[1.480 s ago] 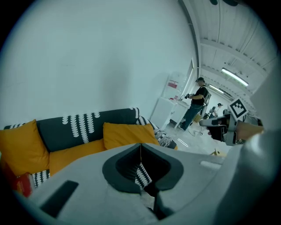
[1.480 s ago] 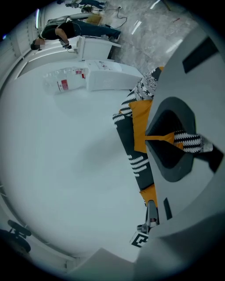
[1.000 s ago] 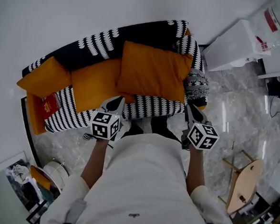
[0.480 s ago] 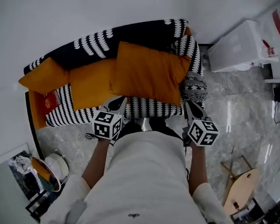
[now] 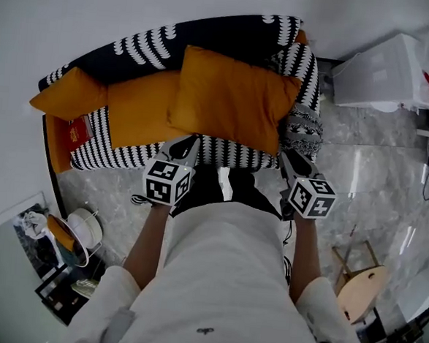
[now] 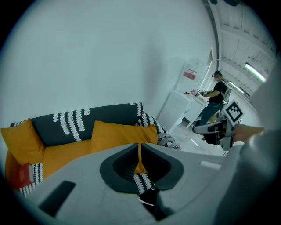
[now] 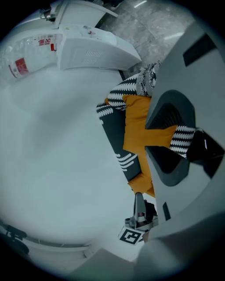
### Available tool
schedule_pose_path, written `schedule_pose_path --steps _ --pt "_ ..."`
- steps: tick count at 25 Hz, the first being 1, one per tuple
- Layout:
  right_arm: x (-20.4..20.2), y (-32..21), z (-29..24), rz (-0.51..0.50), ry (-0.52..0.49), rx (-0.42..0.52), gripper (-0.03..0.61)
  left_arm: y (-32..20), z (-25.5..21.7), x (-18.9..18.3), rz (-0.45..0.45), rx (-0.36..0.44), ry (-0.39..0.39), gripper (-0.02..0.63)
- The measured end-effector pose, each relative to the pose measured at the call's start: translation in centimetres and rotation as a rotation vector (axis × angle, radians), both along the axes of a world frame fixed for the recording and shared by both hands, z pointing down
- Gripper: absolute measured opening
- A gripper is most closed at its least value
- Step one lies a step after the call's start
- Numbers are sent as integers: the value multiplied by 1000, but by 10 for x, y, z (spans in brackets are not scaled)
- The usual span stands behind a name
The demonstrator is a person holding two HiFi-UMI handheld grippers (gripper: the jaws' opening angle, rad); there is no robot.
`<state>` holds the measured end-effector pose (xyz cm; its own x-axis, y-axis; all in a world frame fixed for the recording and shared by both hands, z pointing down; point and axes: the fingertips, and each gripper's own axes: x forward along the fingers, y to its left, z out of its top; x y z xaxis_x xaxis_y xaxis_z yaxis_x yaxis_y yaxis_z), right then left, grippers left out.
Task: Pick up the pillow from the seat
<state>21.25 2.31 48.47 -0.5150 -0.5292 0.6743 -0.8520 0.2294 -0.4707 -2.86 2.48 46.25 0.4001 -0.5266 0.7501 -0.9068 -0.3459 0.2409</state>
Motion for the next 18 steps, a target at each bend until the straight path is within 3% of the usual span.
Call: schedule_pose_path --steps 10,18 --pt "-13 -4 54 -35 14 -97 146 -9 36 -10 6 -60 -9 20" --pt "-24 -4 110 -26 45 -152 219 -26 88 -32 15 -122 -12 126"
